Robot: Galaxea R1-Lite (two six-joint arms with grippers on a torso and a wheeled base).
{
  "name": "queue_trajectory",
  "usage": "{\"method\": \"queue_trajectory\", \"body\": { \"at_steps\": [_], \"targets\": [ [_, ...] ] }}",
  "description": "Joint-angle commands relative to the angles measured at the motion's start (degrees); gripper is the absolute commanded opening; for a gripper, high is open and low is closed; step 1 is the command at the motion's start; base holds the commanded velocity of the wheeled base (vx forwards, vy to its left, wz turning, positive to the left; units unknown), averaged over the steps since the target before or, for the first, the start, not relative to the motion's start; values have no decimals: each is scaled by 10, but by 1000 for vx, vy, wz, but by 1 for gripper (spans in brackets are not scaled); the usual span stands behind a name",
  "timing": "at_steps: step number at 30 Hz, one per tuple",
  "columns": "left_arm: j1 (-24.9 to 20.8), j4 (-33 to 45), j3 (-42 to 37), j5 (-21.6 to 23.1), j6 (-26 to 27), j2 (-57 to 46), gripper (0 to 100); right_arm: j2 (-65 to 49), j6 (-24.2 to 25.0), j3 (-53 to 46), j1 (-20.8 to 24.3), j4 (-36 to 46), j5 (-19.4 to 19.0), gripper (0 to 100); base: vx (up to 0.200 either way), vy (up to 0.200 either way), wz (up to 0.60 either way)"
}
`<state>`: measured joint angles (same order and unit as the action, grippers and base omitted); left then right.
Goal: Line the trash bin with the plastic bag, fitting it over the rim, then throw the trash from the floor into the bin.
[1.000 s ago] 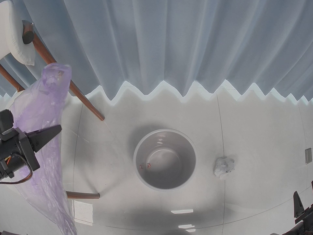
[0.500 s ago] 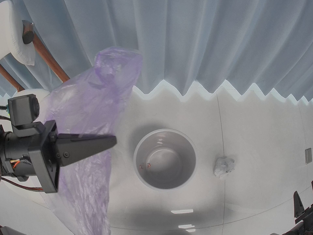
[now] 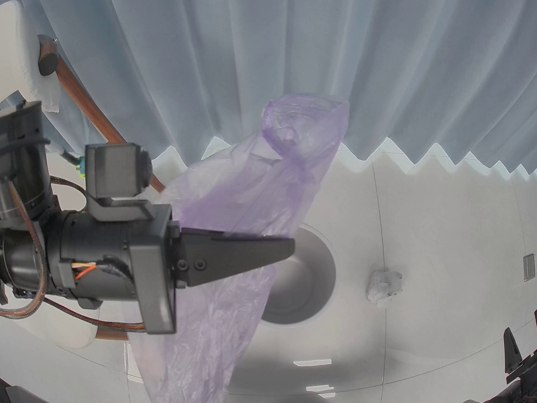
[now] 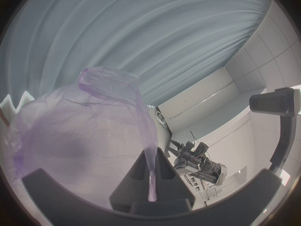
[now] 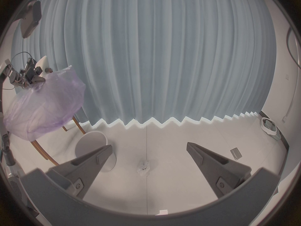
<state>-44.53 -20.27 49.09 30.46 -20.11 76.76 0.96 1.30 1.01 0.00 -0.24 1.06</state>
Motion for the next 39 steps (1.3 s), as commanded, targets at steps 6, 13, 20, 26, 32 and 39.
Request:
{"method": "queue_trajectory", "body": {
  "at_steps": [6, 13, 20, 26, 32, 39],
  "targets": [
    [26, -24, 15, 13, -13, 48, 0, -10, 0, -10, 0, 0, 0, 100, 0, 0, 0],
    [54, -20, -31, 9, -12, 51, 0, -10, -1, -10, 0, 0, 0, 100, 0, 0, 0],
    [102, -18, -82, -14, 3, 70, 0, -10, 0, -10, 0, 0, 0, 100, 0, 0, 0],
    [162, 1, -121, -22, 45, 35, 0, -10, 0, -10, 0, 0, 0, 100, 0, 0, 0],
    [230, 35, -118, -95, 101, 1, 0, -10, 0, -10, 0, 0, 0, 100, 0, 0, 0],
    [238, 36, -157, -176, 101, -67, 0, -10, 3, -10, 0, -1, 1, 100, 0, 0, 0]
  ]
}}
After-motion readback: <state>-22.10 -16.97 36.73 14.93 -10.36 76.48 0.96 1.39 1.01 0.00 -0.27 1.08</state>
